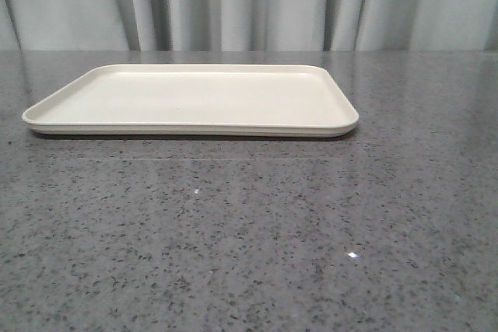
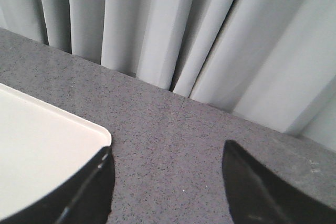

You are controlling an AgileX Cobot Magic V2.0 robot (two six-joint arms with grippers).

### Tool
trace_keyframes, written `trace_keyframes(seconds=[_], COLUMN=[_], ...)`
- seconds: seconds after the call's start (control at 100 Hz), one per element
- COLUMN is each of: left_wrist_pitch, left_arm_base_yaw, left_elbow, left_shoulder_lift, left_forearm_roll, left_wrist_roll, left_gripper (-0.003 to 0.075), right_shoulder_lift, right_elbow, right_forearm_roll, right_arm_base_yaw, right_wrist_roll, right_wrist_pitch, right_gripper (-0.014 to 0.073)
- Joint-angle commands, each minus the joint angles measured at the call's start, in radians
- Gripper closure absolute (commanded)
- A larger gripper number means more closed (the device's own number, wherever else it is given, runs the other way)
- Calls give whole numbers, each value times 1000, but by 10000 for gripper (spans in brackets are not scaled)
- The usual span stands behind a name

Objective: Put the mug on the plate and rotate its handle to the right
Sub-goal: 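Lift the mug with the left gripper and carry it over the tray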

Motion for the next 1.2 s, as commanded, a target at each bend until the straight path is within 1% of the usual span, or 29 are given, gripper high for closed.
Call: trace_keyframes(seconds=[0.0, 0.16, 0.38, 0.54, 0.59, 0.69, 0.88, 1.19], left_wrist_pitch=[-22, 13, 16, 43, 55, 65, 65, 65], left_arm_base_yaw=[0, 0, -5, -5, -19, -77, -197, -358], left_elbow=[-76, -198, -380, -525, -573, -663, -785, -872], left_shoulder_lift=[-33, -33, -31, 18, 43, 93, 191, 371], left_forearm_roll=[-30, -95, -161, -260, -271, -271, -253, -250], left_wrist_roll=[7, 34, 40, 61, 66, 66, 66, 66], left_gripper=[739, 740, 740, 740, 740, 740, 740, 741], right_shoulder_lift=[-5, -5, -5, -5, -5, -5, -5, -5], right_elbow=[-35, -35, -35, -35, -35, -35, -35, -35], right_forearm_roll=[9, 9, 9, 9, 9, 9, 9, 9], right_arm_base_yaw=[2, 2, 2, 2, 2, 2, 2, 2], right_wrist_roll=[-8, -8, -8, -8, -8, -8, -8, -8], right_wrist_pitch=[-64, -61, -63, -60, -59, -59, -57, -34], right_gripper=[135, 135, 135, 135, 135, 135, 135, 135])
